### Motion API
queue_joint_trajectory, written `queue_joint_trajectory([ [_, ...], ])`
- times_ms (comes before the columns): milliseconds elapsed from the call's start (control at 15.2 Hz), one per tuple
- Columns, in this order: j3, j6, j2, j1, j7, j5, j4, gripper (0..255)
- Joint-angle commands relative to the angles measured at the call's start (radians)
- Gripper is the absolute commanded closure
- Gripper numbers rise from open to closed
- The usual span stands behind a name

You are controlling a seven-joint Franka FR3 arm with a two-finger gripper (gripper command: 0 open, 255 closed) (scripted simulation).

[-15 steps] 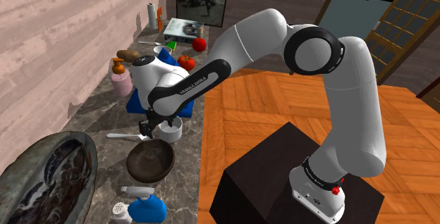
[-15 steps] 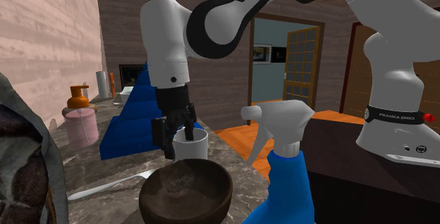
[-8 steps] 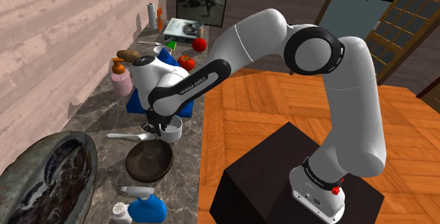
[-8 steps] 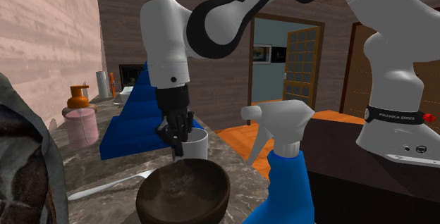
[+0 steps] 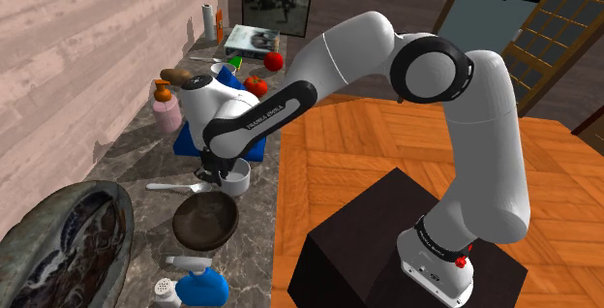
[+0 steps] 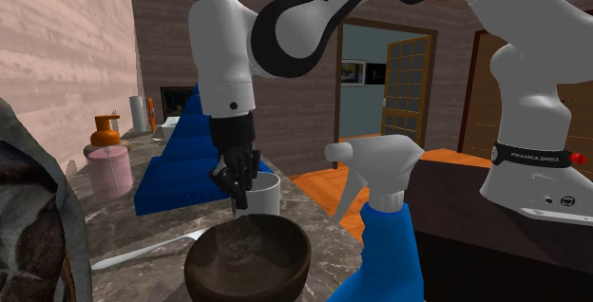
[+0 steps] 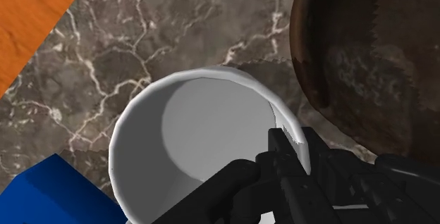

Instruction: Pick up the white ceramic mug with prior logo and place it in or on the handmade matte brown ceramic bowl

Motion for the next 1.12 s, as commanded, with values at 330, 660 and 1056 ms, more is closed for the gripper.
queue_joint_trajectory([
  [330, 0.017, -0.057, -0.056, -0.012, -0.012, 0.022, 0.003, 255],
  [660, 0.028, -0.104, -0.095, -0.019, -0.021, 0.039, 0.013, 255],
  [1056, 0.04, -0.164, -0.136, -0.026, -0.032, 0.058, 0.034, 255],
])
